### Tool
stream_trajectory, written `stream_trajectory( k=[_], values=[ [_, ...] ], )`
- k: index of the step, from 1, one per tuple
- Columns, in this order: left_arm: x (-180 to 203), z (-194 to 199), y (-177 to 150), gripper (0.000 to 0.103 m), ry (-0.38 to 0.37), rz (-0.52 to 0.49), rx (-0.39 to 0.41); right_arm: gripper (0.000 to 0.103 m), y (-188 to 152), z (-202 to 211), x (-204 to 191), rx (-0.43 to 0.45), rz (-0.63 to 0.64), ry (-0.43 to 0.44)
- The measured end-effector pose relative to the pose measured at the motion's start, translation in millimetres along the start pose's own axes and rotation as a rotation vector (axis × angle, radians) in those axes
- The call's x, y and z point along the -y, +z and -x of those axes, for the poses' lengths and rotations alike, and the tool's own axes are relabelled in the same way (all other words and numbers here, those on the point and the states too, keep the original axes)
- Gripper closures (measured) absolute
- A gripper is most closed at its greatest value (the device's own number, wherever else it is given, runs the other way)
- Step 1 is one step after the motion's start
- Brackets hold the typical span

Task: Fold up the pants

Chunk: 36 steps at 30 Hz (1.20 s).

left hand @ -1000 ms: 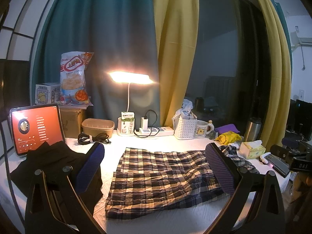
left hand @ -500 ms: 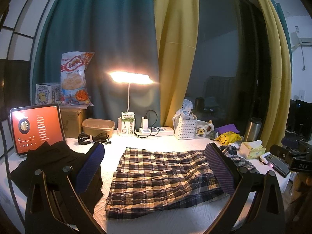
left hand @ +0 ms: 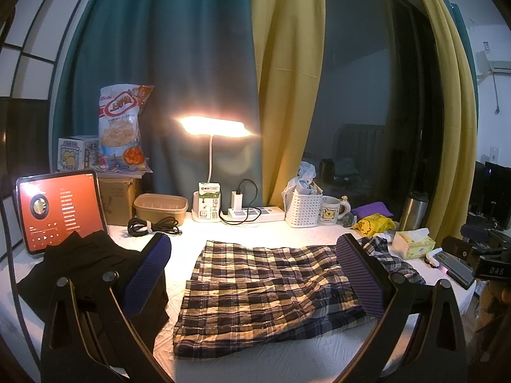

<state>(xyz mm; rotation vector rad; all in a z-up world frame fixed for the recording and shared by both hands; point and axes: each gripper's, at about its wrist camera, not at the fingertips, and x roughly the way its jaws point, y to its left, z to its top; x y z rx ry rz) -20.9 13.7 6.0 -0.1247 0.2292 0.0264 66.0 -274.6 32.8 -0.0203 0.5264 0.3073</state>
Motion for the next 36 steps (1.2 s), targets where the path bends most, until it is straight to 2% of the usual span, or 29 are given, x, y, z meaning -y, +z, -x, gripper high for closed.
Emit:
stream_trajectory(
  k=[16,23,29,36],
  values=[
    [-2,-7,0,0.001,0.019,-0.034,-0.017,0.0,-7,-7,4,-0.014,-0.014,-0.005],
    [-7,-44,-2,0.001,0.056,-0.082,-0.089,0.0,-15,-41,25,-0.073,-0.046,-0.015],
    [-16,-94,-6,0.001,0.063,-0.084,-0.199,0.0,-22,-90,47,-0.162,-0.082,-0.04],
    [-38,-158,3,0.001,0.078,-0.083,-0.286,0.0,-6,-137,82,-0.187,-0.127,-0.078]
  ],
)
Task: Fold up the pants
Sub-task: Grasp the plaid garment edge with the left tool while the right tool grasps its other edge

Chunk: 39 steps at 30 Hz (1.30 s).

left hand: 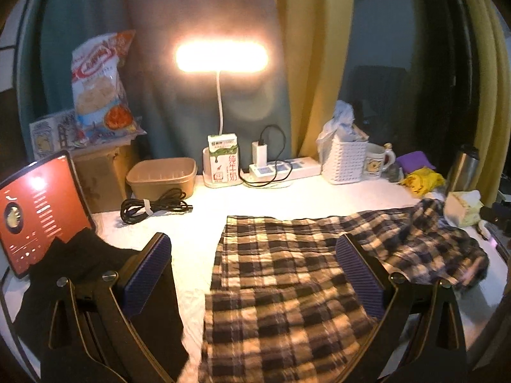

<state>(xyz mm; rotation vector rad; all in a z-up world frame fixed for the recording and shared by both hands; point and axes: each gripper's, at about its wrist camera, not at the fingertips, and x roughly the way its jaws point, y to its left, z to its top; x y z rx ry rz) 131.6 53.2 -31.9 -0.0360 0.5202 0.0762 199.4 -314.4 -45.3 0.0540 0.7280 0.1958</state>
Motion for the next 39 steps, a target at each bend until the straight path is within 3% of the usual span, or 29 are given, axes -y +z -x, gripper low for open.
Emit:
stream_trajectory(
  k=[8,14,19,23,24,26,28,30,32,33,36,38,39],
  values=[
    [-23,-73,21,0.001,0.031,-0.039,-0.092,0.001,33,-55,25,-0.081,0.009,0.009],
    [-32,-123,25,0.001,0.019,-0.062,-0.141,0.03,33,-110,44,-0.225,-0.043,0.081],
    [-37,-166,21,0.002,0.021,-0.095,-0.211,0.039,26,-145,55,-0.307,-0.107,0.11],
    [-38,-200,16,0.002,-0.031,-0.094,-0.299,0.046,28,-160,54,-0.336,-0.121,0.149],
    [-38,-207,15,0.002,-0.041,-0.088,-0.316,0.053,29,-164,54,-0.339,-0.116,0.152],
    [-38,-218,13,0.002,-0.045,-0.082,-0.358,0.057,32,-170,50,-0.347,-0.089,0.142],
    [-37,-225,11,0.002,-0.04,-0.085,-0.386,0.072,35,-171,44,-0.338,-0.047,0.121],
    [-36,-230,9,0.008,-0.061,-0.091,-0.404,0.087,38,-171,37,-0.331,0.01,0.086],
    [-34,-238,4,0.025,-0.08,-0.105,-0.444,0.088,39,-171,35,-0.327,0.053,0.062],
    [-35,-240,3,0.026,-0.088,-0.113,-0.44,0.089,40,-170,33,-0.326,0.072,0.054],
    [-31,-240,5,0.051,-0.124,-0.117,-0.422,0.091,42,-169,33,-0.319,0.101,0.038],
    [-27,-239,5,0.084,-0.149,-0.121,-0.42,0.093,44,-167,31,-0.306,0.116,0.03],
    [-23,-238,4,0.092,-0.156,-0.13,-0.42,0.093,45,-165,29,-0.295,0.13,0.022]
  ],
)
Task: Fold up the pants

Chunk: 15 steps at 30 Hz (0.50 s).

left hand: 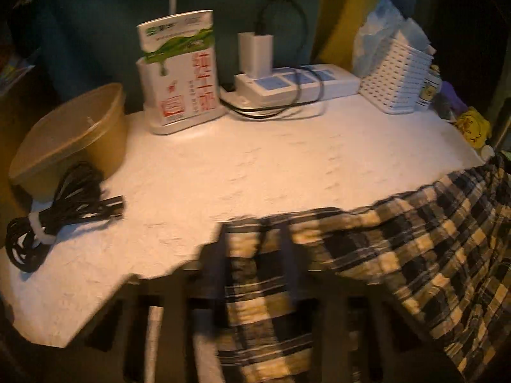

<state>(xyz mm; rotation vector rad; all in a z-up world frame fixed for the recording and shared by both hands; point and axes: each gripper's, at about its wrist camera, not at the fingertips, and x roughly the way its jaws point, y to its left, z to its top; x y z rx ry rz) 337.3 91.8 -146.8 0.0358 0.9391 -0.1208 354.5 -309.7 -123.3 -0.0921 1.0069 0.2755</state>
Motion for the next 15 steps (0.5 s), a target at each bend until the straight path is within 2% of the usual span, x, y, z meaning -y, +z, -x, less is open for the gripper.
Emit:
stream_trajectory(
  k=[1,3,6,11,15],
  values=[
    [5,1,-1,0.098,0.02,-0.023,0.001,0.093,1,3,-2,0.012,0.014,-0.009],
    [17,3,-1,0.099,0.098,-0.081,0.026,0.094,5,10,-10,0.043,0.05,-0.018],
    [13,21,-1,0.1,0.117,-0.046,0.078,0.094,13,28,-23,0.107,0.115,0.034],
    [5,65,13,0.1,0.225,-0.032,0.223,0.094,31,45,-36,0.165,0.161,0.068],
    [-6,92,29,0.1,0.295,-0.04,0.317,0.094,52,56,-43,0.24,0.169,0.151]
  ],
)
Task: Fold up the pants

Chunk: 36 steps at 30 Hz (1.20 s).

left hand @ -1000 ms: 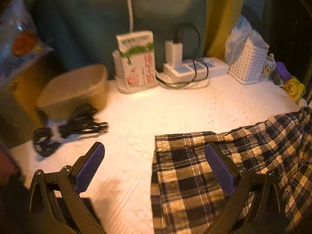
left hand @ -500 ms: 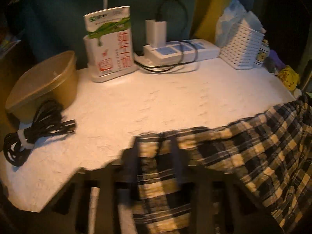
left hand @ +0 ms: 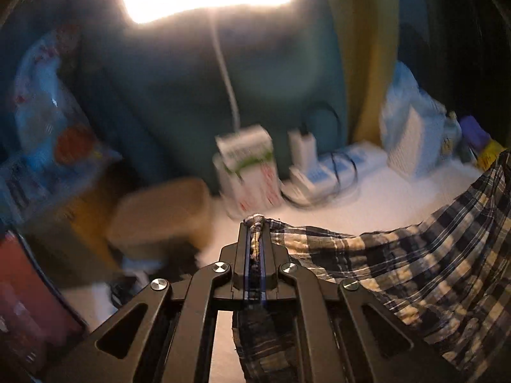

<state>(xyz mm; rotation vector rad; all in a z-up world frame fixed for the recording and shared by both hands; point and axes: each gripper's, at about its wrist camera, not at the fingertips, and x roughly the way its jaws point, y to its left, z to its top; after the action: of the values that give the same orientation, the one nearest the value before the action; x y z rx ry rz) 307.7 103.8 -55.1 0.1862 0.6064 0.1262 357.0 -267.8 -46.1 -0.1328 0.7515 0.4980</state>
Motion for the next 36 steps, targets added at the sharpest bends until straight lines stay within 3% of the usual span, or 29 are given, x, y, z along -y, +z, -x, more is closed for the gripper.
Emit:
stream_trajectory(
  k=[5,10,15,19,21,23,25,26,31,32,34,35,36],
  values=[
    [-19,-7,29,0.1,0.058,0.003,0.058,0.094,25,-8,4,0.043,-0.01,0.02],
    [-26,-26,31,0.1,0.1,-0.005,0.058,0.094,34,-29,25,0.035,-0.076,0.027],
    [-31,-66,16,0.099,0.077,0.067,-0.037,0.094,30,-87,48,-0.054,-0.132,-0.022],
    [-32,-79,9,0.097,0.047,0.099,-0.088,0.094,14,-129,64,-0.179,-0.159,-0.078],
    [-33,-77,9,0.09,0.045,0.092,-0.091,0.094,7,-138,64,-0.217,-0.157,-0.09],
    [-37,-71,8,0.056,0.057,0.092,-0.077,0.094,7,-132,61,-0.205,-0.148,-0.086],
    [-45,-59,7,0.032,0.063,0.108,-0.055,0.094,7,-121,56,-0.2,-0.127,-0.083],
    [-48,-50,8,0.026,0.07,0.113,-0.038,0.094,7,-115,54,-0.2,-0.116,-0.081],
    [-54,-15,14,0.025,0.066,0.097,-0.002,0.093,6,-79,50,-0.186,-0.108,-0.058],
    [-54,-9,15,0.025,0.058,0.096,0.005,0.087,4,-71,51,-0.182,-0.108,-0.057],
    [-55,7,13,0.025,0.04,0.105,0.015,0.043,2,-61,52,-0.176,-0.109,-0.065],
    [-55,15,11,0.025,0.03,0.115,0.017,0.011,1,-54,53,-0.164,-0.12,-0.061],
    [-53,23,7,0.024,0.011,0.131,0.017,0.008,0,-47,54,-0.145,-0.135,-0.047]
  ],
)
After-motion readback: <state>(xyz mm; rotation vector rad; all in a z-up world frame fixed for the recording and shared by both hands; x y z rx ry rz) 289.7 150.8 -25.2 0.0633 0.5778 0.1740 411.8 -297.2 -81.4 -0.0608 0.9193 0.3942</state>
